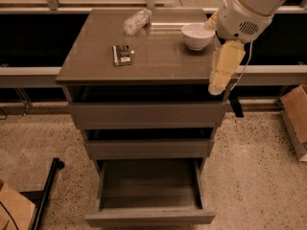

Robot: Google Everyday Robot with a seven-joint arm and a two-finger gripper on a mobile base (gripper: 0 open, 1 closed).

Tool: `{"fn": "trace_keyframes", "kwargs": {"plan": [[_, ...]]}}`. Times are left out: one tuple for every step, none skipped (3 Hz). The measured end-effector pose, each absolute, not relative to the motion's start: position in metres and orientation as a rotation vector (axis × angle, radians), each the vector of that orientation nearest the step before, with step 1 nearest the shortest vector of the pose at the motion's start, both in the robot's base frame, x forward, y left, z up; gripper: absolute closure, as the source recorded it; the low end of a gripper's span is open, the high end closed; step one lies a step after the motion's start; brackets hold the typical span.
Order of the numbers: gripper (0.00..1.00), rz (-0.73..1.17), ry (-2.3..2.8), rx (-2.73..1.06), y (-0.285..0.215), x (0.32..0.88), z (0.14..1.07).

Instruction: Place rxbar chocolate into bottom drawer

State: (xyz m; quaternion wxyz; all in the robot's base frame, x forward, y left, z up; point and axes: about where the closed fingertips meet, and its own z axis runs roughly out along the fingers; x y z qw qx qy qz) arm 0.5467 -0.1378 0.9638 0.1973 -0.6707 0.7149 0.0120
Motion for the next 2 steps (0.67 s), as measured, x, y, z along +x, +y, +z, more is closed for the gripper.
{"fn": "trace_keyframes", "kwargs": {"plan": [[0.0,0.071,1.98,-1.808,-0.124,0.568,0.96],[0.0,0.093,1.982,-1.704,-0.102,0.616,0.95]]}}
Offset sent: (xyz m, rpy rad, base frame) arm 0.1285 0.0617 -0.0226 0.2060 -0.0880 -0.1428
